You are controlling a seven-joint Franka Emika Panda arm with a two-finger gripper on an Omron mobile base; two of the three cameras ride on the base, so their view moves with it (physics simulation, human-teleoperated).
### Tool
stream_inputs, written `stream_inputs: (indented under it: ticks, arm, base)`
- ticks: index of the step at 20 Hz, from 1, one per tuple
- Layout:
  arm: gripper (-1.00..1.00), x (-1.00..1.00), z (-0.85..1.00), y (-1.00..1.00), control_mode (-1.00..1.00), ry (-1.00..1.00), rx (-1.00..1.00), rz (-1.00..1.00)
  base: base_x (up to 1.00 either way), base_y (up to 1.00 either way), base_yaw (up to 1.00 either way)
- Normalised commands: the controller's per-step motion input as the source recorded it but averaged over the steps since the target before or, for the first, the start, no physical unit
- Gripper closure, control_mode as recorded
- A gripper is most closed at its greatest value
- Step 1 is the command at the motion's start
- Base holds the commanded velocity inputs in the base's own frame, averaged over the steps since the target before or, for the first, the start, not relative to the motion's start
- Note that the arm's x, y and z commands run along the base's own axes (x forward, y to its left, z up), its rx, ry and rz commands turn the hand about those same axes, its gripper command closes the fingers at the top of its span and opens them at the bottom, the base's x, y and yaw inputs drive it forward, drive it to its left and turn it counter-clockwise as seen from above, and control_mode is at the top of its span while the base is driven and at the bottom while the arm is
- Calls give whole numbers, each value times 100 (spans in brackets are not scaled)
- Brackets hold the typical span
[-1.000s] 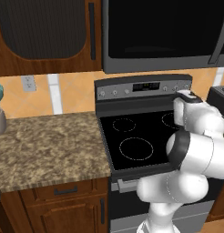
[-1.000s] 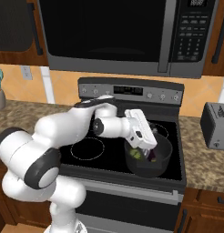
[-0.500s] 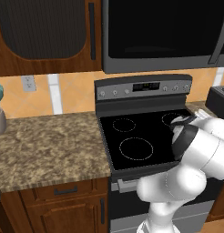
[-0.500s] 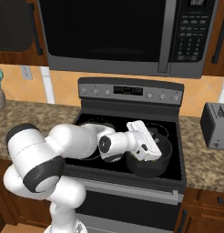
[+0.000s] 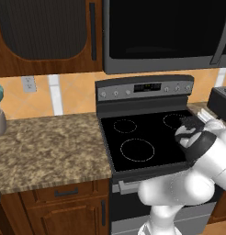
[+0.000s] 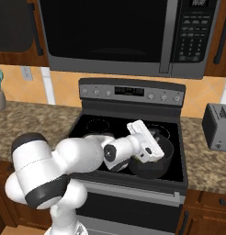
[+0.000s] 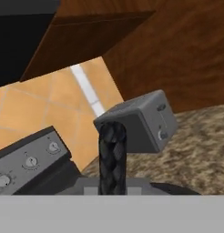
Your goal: Put the eggplant and lime in the pot. Retrieve the spatula and lightly stir the vegetables in the pot.
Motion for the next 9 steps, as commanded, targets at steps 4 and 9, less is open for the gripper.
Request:
stream_inputs:
  ticks: [4,9]
  arm:
    - [100,-4,-4,0,-100,-23,-27,0]
    - [100,-3,7,6,-100,-8,-27,-3]
  base:
    - [0,0,0]
    - [0,0,0]
